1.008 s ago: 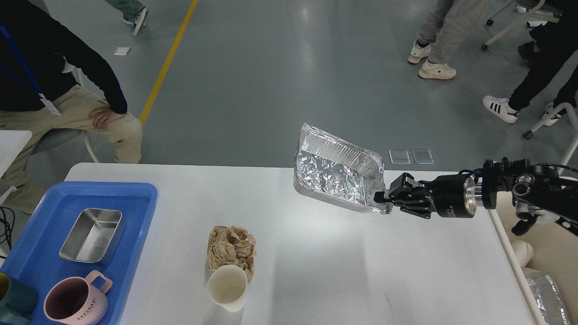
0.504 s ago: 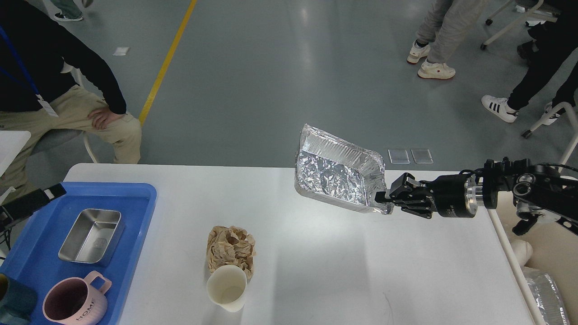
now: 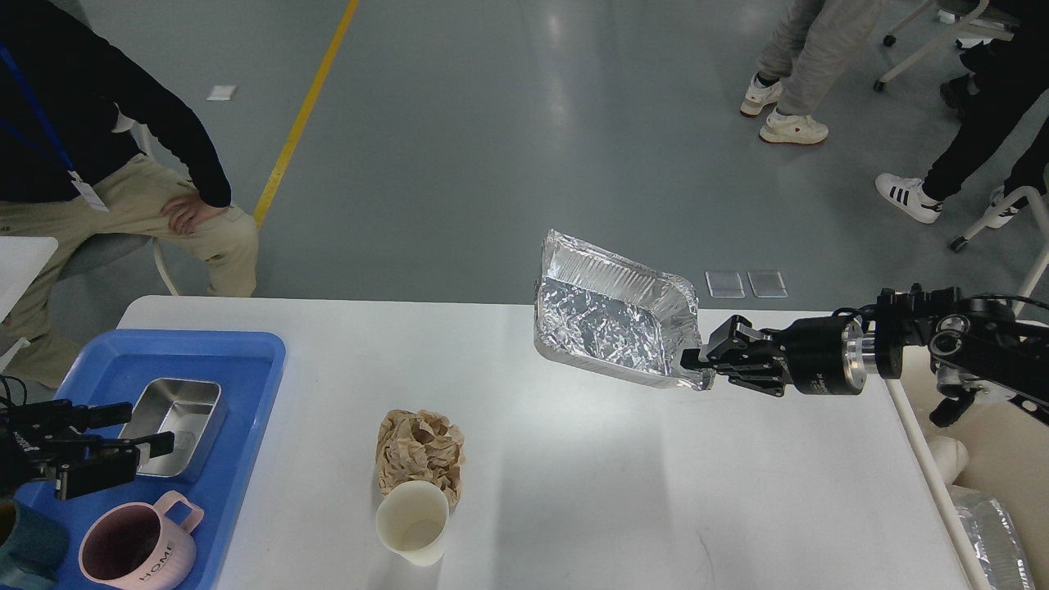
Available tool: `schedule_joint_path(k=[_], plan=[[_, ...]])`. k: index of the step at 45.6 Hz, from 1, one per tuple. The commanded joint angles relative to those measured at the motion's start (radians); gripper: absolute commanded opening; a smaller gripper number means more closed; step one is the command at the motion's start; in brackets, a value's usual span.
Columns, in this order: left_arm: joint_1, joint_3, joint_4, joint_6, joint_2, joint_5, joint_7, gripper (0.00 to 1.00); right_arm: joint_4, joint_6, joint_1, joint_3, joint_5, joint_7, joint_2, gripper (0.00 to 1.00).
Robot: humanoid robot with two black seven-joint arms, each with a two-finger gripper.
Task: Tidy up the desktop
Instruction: 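Reach the left gripper toward the white paper cup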
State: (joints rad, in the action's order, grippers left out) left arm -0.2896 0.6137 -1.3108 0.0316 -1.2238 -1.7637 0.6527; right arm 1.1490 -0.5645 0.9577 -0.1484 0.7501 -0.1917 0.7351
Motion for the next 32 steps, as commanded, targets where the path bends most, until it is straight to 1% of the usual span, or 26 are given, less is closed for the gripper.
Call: schedule_joint_path(k=[1,3,4,7,9,11,13,16,19,23,25,27,30,32], plan=[[-0.062,-0.002,-0.002,0.014,0.061,-0.083,0.001,0.85,0.000,0.001,-0.002,0.000,0.000,0.000,-0.002,0.00],[-0.080,-0.003,-0.008,0.042,0.078,-0.092,0.001,0.85,0.000,0.001,-0.002,0.000,0.002,0.000,-0.002,0.00],[-0.098,-0.011,-0.015,0.085,0.096,-0.098,-0.002,0.84,0.000,0.001,-0.001,0.000,0.000,0.000,-0.003,0.00],[-0.134,-0.014,-0.021,0.146,0.121,-0.099,-0.015,0.85,0.000,0.001,0.001,-0.002,0.002,0.000,-0.005,0.00],[-0.158,-0.012,-0.022,0.181,0.141,-0.097,-0.030,0.85,0.000,0.001,0.001,-0.003,0.002,0.000,-0.003,0.00],[-0.181,-0.012,-0.022,0.214,0.159,-0.095,-0.057,0.88,0.000,0.001,0.001,-0.003,0.000,0.000,-0.003,0.00],[-0.203,-0.012,-0.021,0.250,0.170,-0.094,-0.061,0.88,0.002,0.001,0.001,-0.003,0.002,0.000,-0.003,0.00],[-0.241,-0.011,-0.021,0.281,0.178,-0.095,-0.074,0.89,0.002,0.001,0.001,-0.003,0.002,0.000,-0.003,0.00],[-0.279,-0.014,-0.010,0.287,0.196,-0.094,-0.085,0.90,0.002,0.001,0.001,-0.003,0.002,0.000,-0.003,0.00],[-0.307,-0.017,-0.010,0.321,0.254,-0.094,-0.091,0.90,0.002,0.001,0.000,-0.002,0.002,0.000,-0.002,0.00],[-0.316,-0.015,-0.010,0.353,0.277,-0.094,-0.078,0.90,0.002,0.001,-0.001,-0.003,0.002,-0.002,0.000,0.00],[-0.336,-0.014,-0.012,0.379,0.294,-0.094,-0.077,0.90,0.002,0.001,-0.001,-0.003,0.002,-0.002,0.001,0.00],[-0.353,-0.017,-0.012,0.405,0.314,-0.095,-0.091,0.90,0.002,0.001,-0.001,-0.005,0.002,-0.002,0.004,0.00],[-0.349,-0.017,-0.012,0.412,0.323,-0.095,-0.091,0.90,0.003,0.001,-0.001,-0.005,0.002,-0.002,0.004,0.00]])
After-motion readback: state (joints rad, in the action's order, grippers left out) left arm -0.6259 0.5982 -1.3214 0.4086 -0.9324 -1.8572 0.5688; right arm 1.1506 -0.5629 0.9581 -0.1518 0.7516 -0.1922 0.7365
